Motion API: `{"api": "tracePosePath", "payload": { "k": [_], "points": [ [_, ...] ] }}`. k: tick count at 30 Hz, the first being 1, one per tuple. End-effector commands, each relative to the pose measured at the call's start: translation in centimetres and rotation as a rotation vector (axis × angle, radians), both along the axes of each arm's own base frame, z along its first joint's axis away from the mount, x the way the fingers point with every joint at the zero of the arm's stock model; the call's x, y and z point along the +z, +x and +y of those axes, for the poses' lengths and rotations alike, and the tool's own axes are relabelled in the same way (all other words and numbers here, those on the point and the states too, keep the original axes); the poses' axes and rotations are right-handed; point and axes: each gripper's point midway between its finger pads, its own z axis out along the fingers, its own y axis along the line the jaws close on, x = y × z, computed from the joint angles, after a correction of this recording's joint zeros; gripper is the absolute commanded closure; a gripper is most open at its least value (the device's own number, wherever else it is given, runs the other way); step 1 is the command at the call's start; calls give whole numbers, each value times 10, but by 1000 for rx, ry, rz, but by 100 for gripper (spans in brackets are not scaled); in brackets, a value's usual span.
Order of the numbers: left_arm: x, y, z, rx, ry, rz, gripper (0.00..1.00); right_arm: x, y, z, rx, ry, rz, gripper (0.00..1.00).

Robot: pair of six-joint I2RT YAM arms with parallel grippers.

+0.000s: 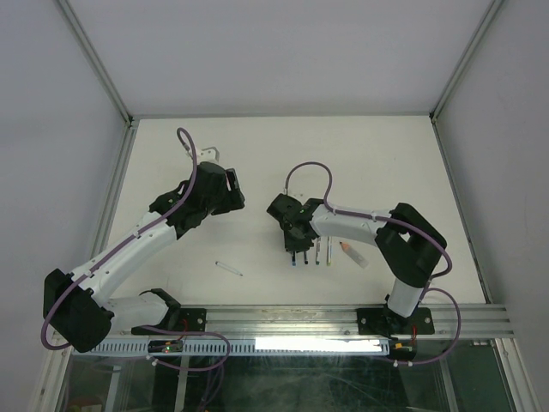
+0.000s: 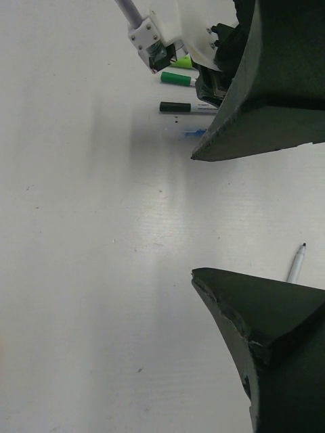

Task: Insert the pens into the pen caps
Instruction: Place the pen at the center of the board.

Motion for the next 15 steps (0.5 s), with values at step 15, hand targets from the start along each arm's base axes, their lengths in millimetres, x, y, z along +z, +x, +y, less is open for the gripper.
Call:
{"api": "tracePosePath", "payload": {
  "k": [15],
  "points": [
    [-9, -10, 20, 127, -3, 57, 35, 91, 32, 2, 173, 218, -316, 74]
  ]
}}
